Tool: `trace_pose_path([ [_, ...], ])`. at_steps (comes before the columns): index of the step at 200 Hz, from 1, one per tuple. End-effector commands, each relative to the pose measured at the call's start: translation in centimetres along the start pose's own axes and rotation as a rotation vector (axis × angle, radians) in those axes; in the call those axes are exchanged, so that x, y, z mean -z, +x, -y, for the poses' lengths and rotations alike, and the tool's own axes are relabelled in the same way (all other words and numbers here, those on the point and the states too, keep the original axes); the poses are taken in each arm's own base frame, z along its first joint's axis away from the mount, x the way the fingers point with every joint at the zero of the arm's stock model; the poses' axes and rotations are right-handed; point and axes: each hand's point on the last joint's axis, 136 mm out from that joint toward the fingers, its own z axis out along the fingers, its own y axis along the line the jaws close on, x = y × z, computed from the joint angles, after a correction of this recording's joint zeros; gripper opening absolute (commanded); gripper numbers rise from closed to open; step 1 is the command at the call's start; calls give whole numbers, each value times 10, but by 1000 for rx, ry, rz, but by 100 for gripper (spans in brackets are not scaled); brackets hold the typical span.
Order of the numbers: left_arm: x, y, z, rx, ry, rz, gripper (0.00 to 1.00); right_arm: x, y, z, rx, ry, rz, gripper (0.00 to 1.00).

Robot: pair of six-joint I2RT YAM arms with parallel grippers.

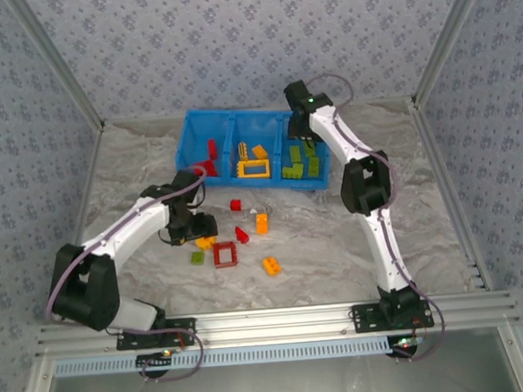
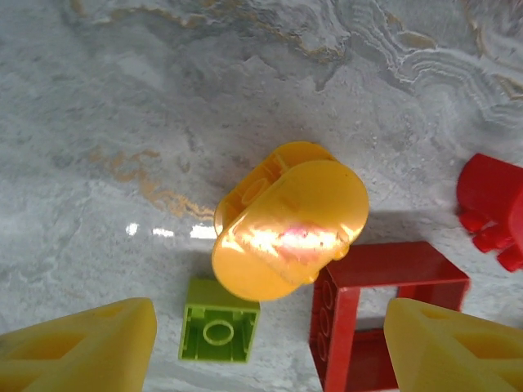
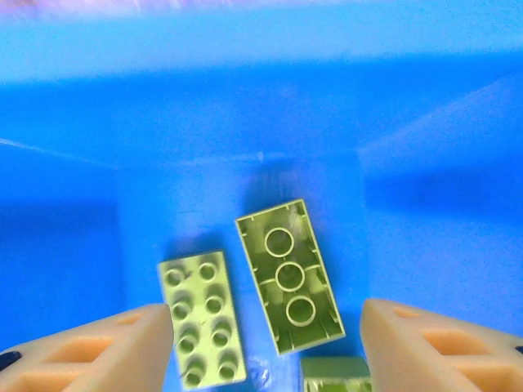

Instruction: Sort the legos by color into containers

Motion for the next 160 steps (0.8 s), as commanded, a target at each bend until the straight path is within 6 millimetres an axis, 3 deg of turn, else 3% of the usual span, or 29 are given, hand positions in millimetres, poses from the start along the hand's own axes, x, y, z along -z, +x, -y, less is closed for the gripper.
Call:
trace_pose_path([
  [1, -3, -16, 4, -115, -39, 26, 75, 96, -34, 1, -42, -72, 145, 65],
  [24, -13, -26, 10, -140, -37, 24, 76, 129, -19, -4, -11, -118, 162, 66],
  [59, -27, -33, 22, -145, -6, -4, 73, 161, 33, -4, 30, -166, 129, 67],
  [81, -29, -27, 25, -154, -10, -29, 72, 165, 70, -1, 47, -170, 78, 67],
  [105, -30, -19, 24, -169, -21, -48, 73, 169, 93, 0, 56, -173, 52, 67],
  [127, -36, -11, 17, -167, -46, -74, 72, 172, 103, -4, 65, -182, 45, 67],
  [160, -45, -8, 16, -166, -60, -103, 63, 177, 111, -10, 86, -199, 40, 67],
])
